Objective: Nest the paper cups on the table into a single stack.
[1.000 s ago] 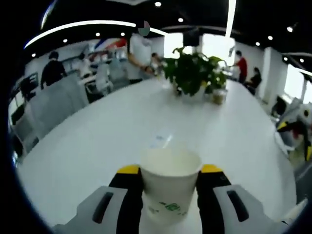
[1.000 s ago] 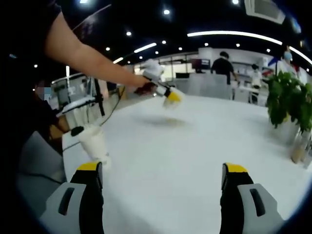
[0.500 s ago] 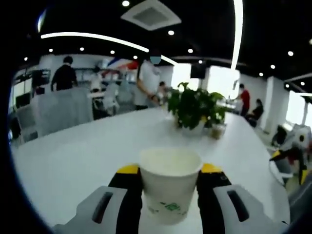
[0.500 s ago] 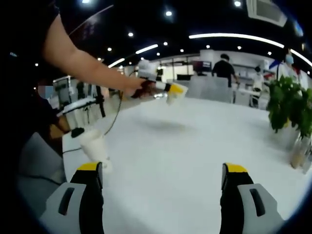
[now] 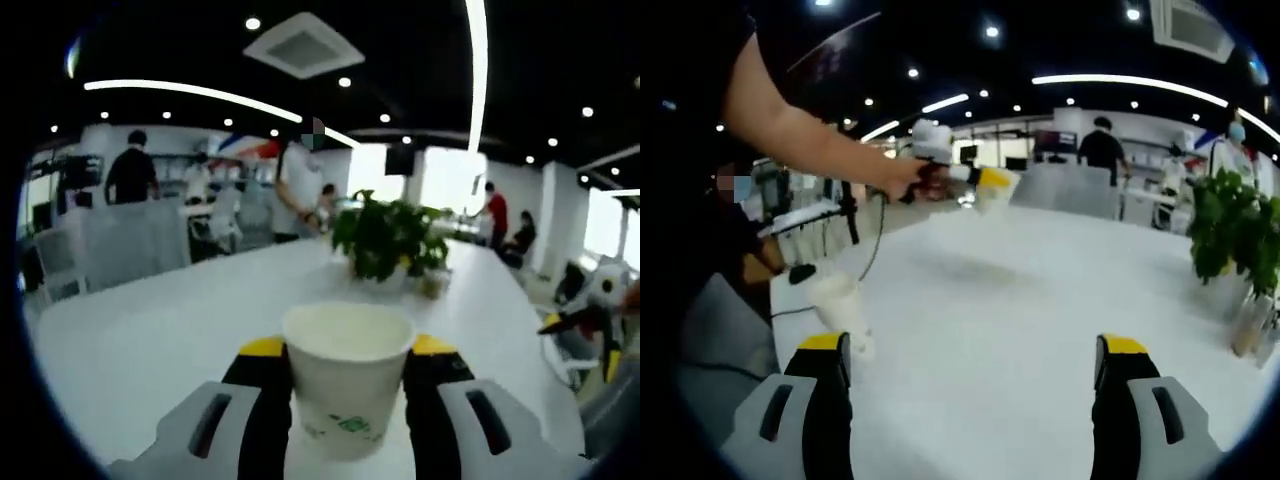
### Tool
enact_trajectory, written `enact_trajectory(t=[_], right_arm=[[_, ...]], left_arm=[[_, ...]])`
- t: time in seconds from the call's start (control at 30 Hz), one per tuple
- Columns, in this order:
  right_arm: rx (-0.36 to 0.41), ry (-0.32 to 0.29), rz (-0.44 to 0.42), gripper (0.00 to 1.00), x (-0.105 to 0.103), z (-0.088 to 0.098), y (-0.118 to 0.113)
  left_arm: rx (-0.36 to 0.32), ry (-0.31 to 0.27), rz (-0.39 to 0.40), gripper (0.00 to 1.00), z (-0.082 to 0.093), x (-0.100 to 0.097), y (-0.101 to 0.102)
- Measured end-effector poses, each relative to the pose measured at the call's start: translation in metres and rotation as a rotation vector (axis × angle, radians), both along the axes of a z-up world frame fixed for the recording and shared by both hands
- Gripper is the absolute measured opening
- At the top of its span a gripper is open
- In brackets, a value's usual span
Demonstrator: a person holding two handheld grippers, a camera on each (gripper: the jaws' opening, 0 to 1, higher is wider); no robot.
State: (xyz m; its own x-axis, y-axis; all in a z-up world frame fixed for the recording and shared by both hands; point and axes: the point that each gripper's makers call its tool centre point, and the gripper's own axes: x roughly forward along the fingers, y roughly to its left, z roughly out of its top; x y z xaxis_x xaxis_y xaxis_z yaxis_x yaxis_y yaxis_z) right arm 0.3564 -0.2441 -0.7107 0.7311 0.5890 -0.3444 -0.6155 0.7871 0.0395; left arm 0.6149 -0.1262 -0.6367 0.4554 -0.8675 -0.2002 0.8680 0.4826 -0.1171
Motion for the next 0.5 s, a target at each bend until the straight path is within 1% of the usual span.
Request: enact_trajectory(t=[0.03, 0.1, 0.17, 0.23, 0.37, 0.5], right_arm=[[-0.001, -0.004, 0.002, 1.00, -0.001, 0.002, 0.001], [-0.003, -0.008, 0.005, 1.00, -0.002, 0.003, 0.002], [-0.006, -0.012, 0.007, 1.00, -0.004, 0.006, 0.004], [-0.006, -0.015, 0.007, 1.00, -0.005, 0.008, 0.005], [-0.012, -0.018, 0.012, 1.00, -0.008, 0.010, 0.009], [-0.014, -0.025, 0.014, 1.00, -0.010, 0.014, 0.012]], left_arm=[[-0.002, -0.008, 0.000, 0.42, 0.001, -0.002, 0.001], [-0.026, -0.013, -0.001, 0.42, 0.006, -0.008, 0.004], [-0.029, -0.021, 0.001, 0.42, 0.008, -0.015, 0.007], [-0.048, -0.020, 0.000, 0.42, 0.011, -0.021, 0.010], [-0.058, -0.037, -0.008, 0.43, 0.015, -0.035, 0.015], [-0.065, -0.048, -0.011, 0.43, 0.020, -0.044, 0.018]])
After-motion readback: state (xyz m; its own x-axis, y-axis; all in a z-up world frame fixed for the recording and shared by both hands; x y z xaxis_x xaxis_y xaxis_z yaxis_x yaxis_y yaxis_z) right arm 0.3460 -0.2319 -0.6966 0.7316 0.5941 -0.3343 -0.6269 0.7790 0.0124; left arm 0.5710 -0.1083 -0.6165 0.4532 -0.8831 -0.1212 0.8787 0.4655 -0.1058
